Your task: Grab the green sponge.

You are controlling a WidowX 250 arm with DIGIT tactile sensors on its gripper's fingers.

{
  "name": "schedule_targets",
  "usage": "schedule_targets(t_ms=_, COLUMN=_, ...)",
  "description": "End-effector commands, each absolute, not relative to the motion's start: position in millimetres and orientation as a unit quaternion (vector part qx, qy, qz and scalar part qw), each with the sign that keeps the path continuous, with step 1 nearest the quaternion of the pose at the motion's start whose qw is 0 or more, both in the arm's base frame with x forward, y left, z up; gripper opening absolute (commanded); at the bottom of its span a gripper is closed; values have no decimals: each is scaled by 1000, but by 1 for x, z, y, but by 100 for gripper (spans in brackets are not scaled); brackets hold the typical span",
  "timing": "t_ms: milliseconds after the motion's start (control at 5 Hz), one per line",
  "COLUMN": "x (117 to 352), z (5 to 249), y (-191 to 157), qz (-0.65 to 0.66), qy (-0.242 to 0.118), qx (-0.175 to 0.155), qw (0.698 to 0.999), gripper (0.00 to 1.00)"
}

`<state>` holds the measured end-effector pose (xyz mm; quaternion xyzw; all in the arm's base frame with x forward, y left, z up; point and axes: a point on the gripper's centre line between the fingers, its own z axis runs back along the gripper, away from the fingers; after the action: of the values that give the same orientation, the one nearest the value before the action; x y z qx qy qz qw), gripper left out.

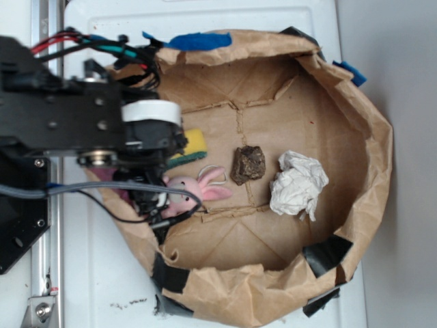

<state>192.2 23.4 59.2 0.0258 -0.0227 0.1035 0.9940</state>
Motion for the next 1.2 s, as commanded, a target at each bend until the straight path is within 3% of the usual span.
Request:
schedule_targets(t_ms=0, x=220, z=62, y=33, qz=123, qy=-44, qx=38, qw=991, gripper=100)
schedule_targets(t_ms=400, x=215, z=56, y=33, qz=110, qy=-48, qx=47, qw=992, gripper=100)
schedule_targets(t_ms=1000, x=235, z=39, y=42, qz=110, qy=-35, qx=54, qw=992, gripper=100)
